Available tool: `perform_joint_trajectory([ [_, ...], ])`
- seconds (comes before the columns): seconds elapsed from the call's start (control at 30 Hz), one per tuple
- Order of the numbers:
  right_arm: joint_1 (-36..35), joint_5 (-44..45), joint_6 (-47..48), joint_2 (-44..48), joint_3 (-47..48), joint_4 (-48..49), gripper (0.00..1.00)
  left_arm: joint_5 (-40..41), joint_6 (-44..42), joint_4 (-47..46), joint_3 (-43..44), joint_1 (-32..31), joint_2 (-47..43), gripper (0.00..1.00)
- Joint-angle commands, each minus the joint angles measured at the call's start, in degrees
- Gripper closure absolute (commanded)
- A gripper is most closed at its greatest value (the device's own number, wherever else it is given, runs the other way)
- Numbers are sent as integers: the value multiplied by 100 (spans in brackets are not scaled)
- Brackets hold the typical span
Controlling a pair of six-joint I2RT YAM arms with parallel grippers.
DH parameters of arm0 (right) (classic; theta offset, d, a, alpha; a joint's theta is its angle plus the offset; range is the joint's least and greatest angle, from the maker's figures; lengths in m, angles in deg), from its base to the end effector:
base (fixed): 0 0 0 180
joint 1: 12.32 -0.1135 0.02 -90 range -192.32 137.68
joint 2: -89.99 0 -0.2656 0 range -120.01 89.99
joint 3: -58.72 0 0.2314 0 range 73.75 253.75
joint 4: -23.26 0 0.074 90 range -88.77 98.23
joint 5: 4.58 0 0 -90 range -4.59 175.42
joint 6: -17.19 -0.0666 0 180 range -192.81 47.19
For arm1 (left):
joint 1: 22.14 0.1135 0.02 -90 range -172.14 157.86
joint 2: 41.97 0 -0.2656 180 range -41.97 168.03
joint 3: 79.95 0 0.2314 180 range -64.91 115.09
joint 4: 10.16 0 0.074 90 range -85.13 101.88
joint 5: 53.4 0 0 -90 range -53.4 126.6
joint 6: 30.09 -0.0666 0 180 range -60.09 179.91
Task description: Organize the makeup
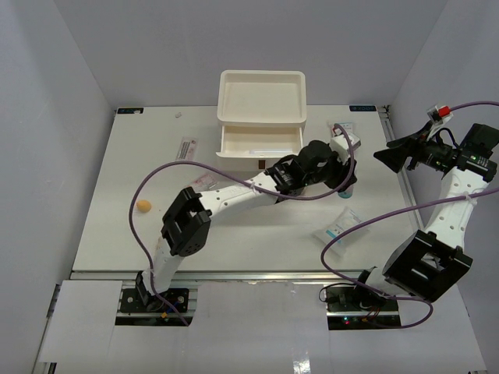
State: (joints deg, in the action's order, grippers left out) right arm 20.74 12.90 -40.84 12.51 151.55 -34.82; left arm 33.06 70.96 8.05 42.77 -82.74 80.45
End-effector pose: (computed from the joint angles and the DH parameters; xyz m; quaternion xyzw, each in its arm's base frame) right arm 0.2481 -0.0857 0.3703 -0.2301 0.7409 0.2831 0.5638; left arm 0.2553 -0.4615 0.2957 0.3552 0.7262 -0.3645 0.4623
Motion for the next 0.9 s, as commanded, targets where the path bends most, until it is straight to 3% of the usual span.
perform_joint_trajectory([
  [0.0, 43, -71, 83, 153, 244, 182, 20, -329, 159, 115, -126, -40, -1196, 97],
  [0.23, 41, -31, -104, 230, 130, 416, 20, 212, 424, 891, -465, -11, -2100, 97],
  [0.33, 43, 18, -213, 241, 21, 550, 20, 584, 1110, 1003, -623, 285, -2538, 98],
  [0.43, 43, -8, -270, 241, -80, 605, 20, 460, 2340, 1114, -748, 1107, -2906, 100],
  [0.47, 43, -17, -328, 250, -106, 654, 20, 393, 3228, 1098, -865, 1318, -3024, 100],
  [0.63, 33, -108, -510, 279, -264, 808, 20, 51, 5528, 952, -1915, 2415, -3716, 100],
  [0.87, 19, -193, -573, 351, -490, 908, 20, 370, 7894, 1249, -2522, 2843, -3965, 100],
])
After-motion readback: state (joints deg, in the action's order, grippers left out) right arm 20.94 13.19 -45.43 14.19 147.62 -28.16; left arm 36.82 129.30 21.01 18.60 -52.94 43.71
